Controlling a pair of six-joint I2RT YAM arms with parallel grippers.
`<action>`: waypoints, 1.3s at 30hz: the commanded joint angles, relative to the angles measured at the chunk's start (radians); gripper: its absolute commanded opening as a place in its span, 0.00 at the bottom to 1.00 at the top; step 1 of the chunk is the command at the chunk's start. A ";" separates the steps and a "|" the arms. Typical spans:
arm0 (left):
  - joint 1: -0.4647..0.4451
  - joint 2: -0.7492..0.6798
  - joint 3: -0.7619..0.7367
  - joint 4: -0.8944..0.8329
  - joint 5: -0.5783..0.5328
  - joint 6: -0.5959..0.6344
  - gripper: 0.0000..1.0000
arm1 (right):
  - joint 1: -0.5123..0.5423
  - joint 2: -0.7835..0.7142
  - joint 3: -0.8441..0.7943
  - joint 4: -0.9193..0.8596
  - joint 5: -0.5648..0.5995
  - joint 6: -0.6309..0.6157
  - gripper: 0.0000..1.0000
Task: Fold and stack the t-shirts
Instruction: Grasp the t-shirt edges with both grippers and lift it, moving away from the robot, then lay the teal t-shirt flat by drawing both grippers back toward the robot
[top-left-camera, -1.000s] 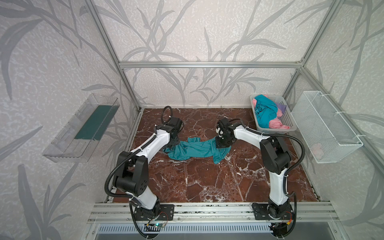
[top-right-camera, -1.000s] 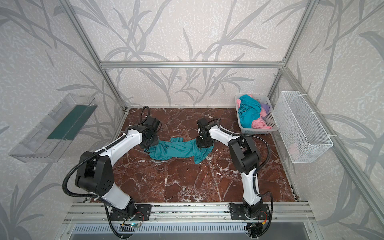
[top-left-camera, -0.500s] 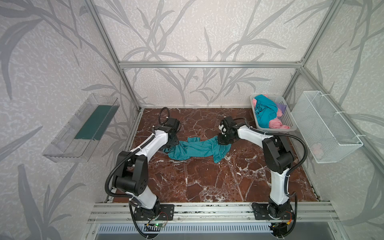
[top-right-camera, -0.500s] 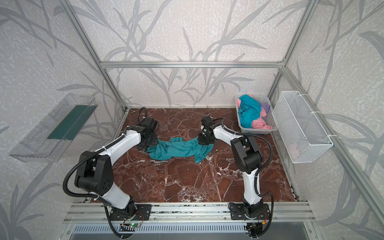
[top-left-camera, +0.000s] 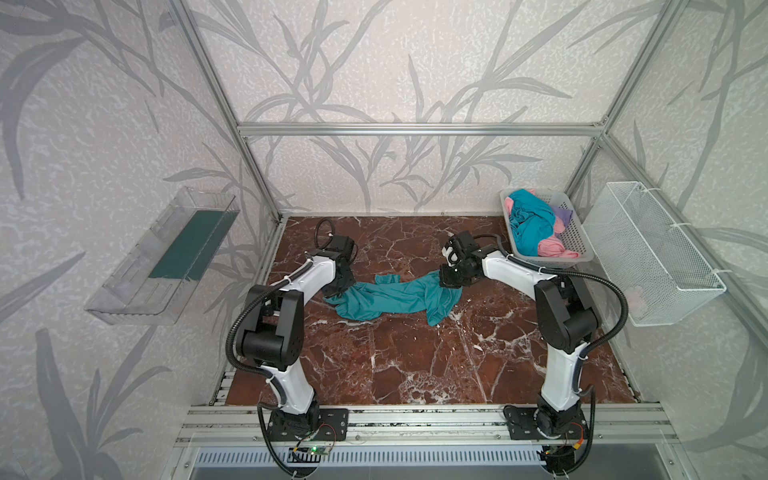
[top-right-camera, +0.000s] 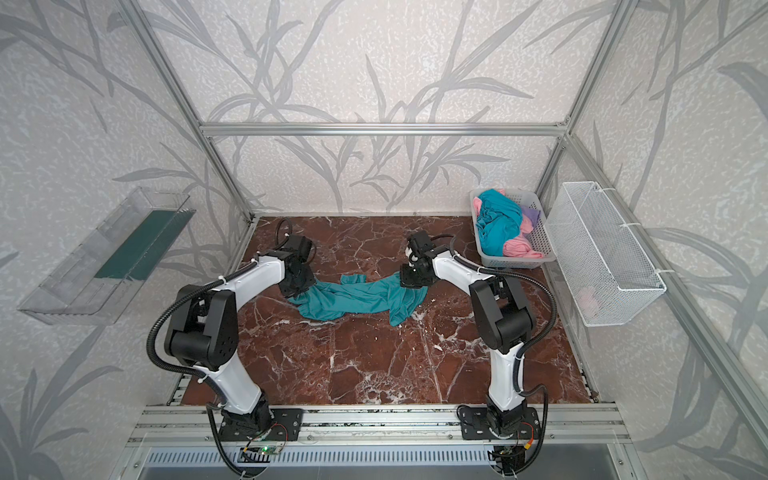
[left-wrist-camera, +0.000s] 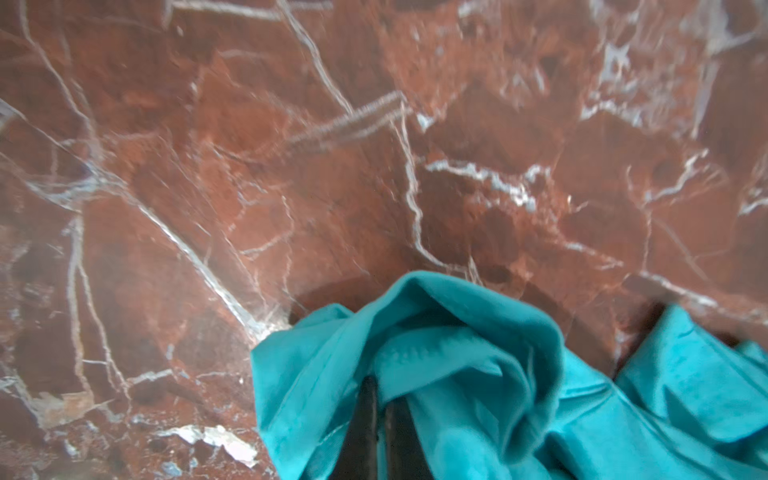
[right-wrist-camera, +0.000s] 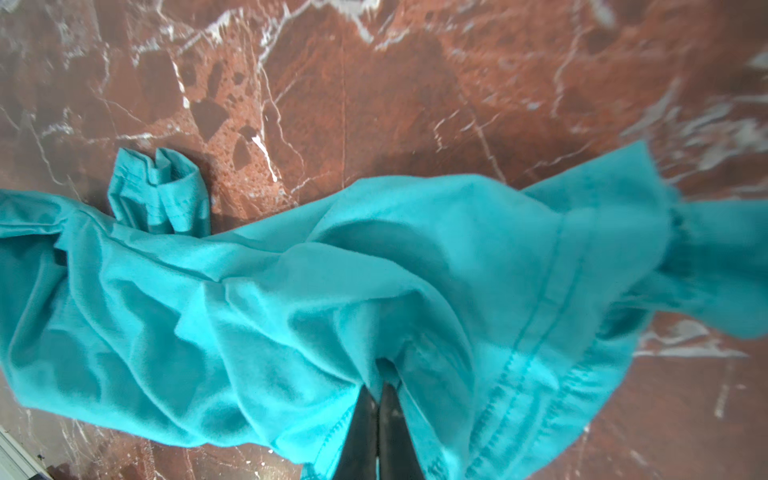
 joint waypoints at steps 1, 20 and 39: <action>0.025 -0.064 0.093 -0.043 -0.034 0.033 0.00 | -0.028 -0.066 0.015 -0.036 0.022 -0.008 0.00; 0.055 -0.220 0.703 -0.097 -0.210 0.229 0.00 | -0.117 -0.225 0.603 -0.093 0.253 -0.091 0.00; -0.058 -0.642 -0.414 0.061 0.090 -0.104 0.60 | -0.102 -0.637 -0.408 0.014 0.151 0.044 0.00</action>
